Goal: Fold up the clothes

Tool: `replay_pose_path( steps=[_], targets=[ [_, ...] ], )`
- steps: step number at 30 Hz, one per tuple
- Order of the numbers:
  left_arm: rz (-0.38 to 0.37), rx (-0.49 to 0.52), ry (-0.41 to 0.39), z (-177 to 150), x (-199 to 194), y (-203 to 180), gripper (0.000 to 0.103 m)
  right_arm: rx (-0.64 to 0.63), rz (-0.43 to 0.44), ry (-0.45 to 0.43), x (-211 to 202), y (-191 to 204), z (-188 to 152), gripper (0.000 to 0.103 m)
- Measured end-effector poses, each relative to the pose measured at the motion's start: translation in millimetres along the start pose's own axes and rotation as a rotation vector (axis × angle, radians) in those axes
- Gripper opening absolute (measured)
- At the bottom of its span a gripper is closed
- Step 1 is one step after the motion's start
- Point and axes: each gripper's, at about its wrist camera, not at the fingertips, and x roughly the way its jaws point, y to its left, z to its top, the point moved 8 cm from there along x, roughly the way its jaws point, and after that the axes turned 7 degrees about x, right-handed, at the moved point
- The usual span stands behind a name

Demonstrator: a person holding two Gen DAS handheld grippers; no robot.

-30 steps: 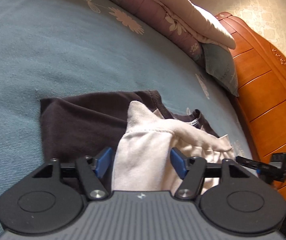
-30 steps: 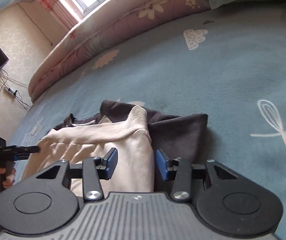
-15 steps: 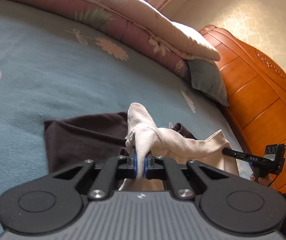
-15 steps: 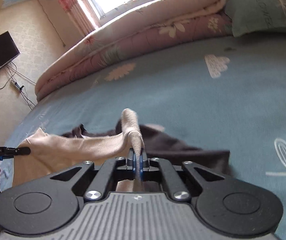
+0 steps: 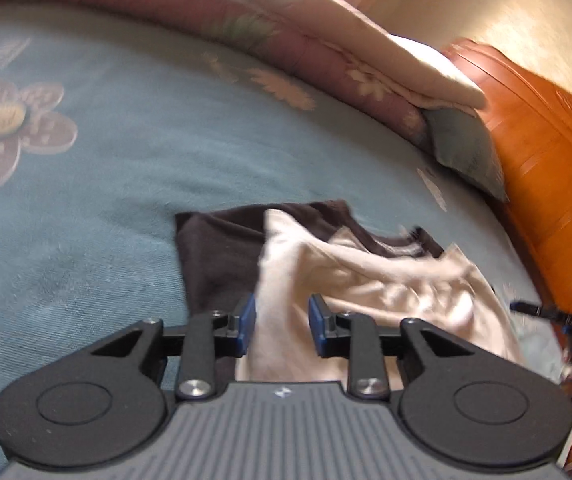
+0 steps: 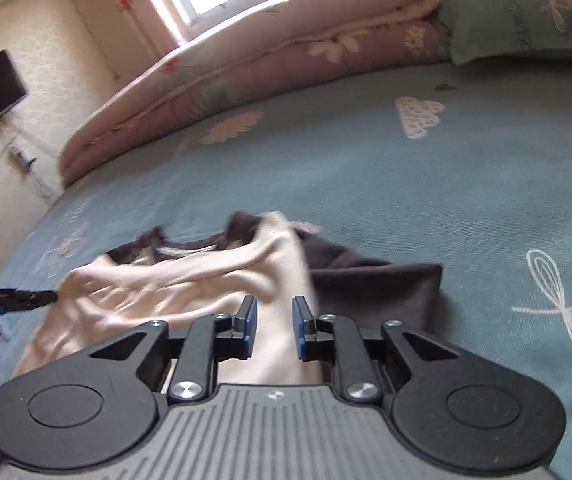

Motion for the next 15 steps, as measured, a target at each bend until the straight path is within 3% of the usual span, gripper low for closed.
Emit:
replay_pose_path(
  steps=[3, 6, 8, 10, 15],
  targets=[
    [-0.041, 0.18, 0.035, -16, -7, -47, 0.042, -0.095, 0.009, 0.037, -4, 33, -24, 0.036],
    [-0.043, 0.344, 0.116, -48, 9, -81, 0.042, -0.197, -0.074, 0.076, 17, 50, -58, 0.037],
    [-0.003, 0.419, 0.154, -69, 19, -85, 0.042, -0.258, -0.148, 0.074, 24, 50, -81, 0.037],
    [0.007, 0.402, 0.146, -84, 13, -76, 0.044, -0.298, -0.222, 0.057, 23, 43, -102, 0.036],
    [-0.057, 0.286, 0.201, -98, -19, -60, 0.049, -0.159, -0.215, 0.088, -27, 21, -134, 0.037]
  ],
)
